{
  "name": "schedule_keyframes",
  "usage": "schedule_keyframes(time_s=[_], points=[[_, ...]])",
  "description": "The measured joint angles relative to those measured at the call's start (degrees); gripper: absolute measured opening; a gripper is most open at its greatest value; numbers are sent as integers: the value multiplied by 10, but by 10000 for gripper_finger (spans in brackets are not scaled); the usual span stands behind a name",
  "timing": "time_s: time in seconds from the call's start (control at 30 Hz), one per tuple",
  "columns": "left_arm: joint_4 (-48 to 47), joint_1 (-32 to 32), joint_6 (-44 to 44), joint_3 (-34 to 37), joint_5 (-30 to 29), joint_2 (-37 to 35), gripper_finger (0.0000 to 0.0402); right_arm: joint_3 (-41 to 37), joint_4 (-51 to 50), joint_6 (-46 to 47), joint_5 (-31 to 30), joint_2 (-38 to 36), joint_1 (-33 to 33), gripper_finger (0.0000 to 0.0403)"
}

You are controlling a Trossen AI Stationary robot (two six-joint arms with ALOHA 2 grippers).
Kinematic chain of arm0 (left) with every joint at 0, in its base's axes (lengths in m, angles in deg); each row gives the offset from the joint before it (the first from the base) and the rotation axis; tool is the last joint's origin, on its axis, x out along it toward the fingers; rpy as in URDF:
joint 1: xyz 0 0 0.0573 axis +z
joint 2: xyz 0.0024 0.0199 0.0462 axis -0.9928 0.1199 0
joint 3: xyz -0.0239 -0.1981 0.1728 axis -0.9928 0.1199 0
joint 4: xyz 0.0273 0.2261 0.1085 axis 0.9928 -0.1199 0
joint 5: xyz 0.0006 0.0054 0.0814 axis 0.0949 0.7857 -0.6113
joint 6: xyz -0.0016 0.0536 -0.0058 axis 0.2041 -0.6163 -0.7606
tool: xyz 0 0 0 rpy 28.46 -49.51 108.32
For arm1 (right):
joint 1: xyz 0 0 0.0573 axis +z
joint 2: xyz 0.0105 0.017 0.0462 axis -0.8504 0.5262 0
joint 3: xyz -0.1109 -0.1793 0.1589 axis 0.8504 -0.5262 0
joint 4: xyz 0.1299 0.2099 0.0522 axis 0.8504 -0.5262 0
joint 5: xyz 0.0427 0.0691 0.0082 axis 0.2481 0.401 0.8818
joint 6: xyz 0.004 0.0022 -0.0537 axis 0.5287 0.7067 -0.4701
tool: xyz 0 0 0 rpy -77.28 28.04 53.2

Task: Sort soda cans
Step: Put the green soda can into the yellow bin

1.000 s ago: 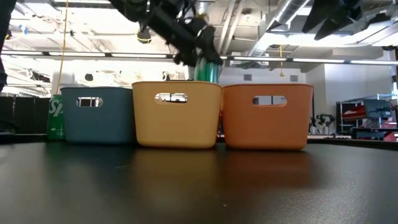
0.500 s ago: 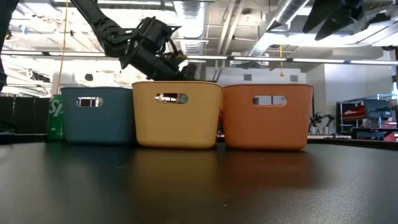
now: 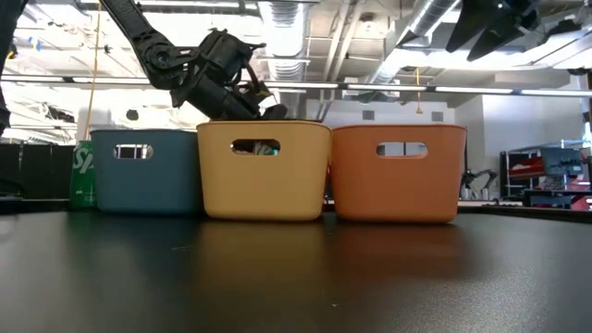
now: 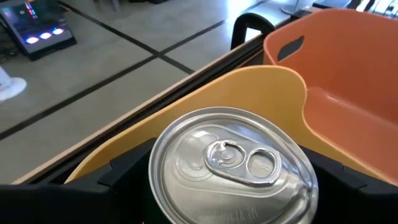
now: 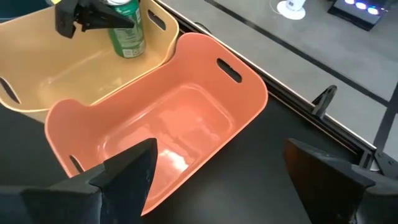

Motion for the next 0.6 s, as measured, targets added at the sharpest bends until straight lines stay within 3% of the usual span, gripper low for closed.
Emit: schedule_keyframes(time_s=[0.6], points=[[-24, -24, -47, 2, 15, 2, 312, 0, 16, -1, 0, 0, 0, 368]])
